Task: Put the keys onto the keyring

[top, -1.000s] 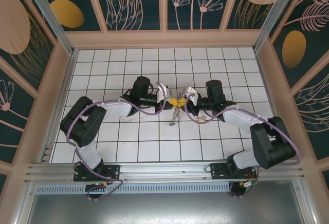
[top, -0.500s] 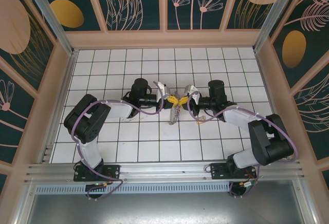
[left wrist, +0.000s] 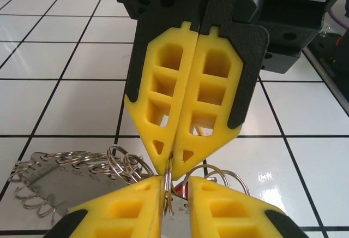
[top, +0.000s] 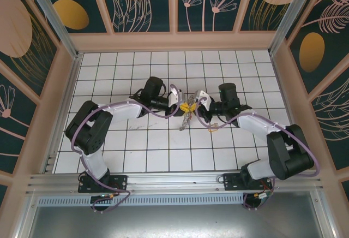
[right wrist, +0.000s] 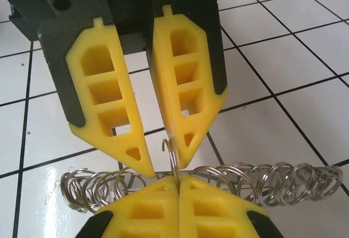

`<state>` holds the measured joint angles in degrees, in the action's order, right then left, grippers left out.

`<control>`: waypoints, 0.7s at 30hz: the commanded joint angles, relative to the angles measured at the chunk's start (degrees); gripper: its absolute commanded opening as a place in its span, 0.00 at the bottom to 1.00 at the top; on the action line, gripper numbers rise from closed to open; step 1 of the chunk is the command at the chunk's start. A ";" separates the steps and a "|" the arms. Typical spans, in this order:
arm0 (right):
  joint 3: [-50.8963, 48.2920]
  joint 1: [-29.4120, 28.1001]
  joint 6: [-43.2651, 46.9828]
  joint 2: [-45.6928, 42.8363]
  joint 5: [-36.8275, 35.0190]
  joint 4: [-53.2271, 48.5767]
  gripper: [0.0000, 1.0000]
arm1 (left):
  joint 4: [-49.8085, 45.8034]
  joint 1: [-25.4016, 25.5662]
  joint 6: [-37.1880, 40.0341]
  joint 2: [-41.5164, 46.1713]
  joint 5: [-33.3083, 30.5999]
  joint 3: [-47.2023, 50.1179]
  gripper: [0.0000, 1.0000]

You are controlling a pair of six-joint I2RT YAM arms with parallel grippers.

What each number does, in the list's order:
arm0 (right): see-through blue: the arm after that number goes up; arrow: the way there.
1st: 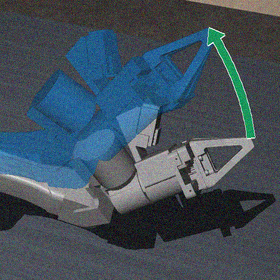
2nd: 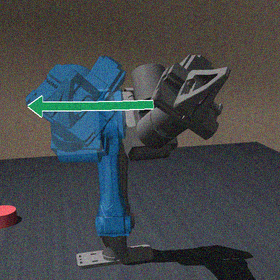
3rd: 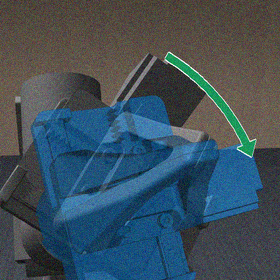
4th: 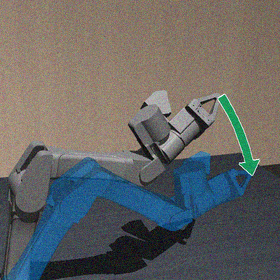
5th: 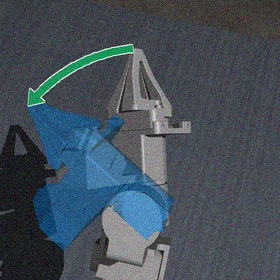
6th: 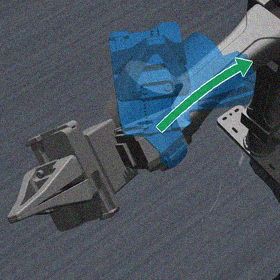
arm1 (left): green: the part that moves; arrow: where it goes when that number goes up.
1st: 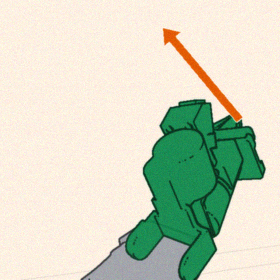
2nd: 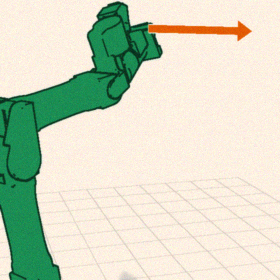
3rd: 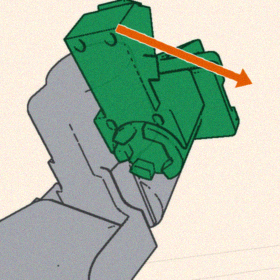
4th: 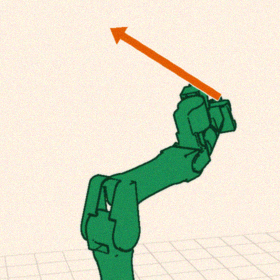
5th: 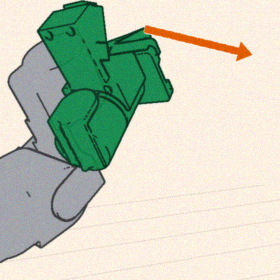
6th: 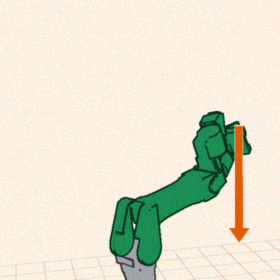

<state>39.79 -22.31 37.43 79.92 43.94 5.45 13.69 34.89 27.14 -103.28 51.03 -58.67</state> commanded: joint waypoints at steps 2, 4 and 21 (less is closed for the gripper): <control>3.10 -1.48 2.90 -1.96 -1.81 -3.11 0.00 | -8.38 0.36 4.17 0.91 -2.22 -2.24 0.17; 3.59 -1.91 3.06 -1.88 -2.76 -3.95 0.00 | -9.63 0.40 4.54 0.81 -2.29 -3.06 0.14; 2.85 -1.93 2.93 -2.91 -4.42 -5.08 0.08 | -1.52 0.36 0.40 3.41 -0.80 -0.30 0.00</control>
<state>43.75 -25.19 40.66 79.00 36.95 -2.33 7.66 34.89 29.69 -102.24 48.80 -60.86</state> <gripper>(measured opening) 0.065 0.049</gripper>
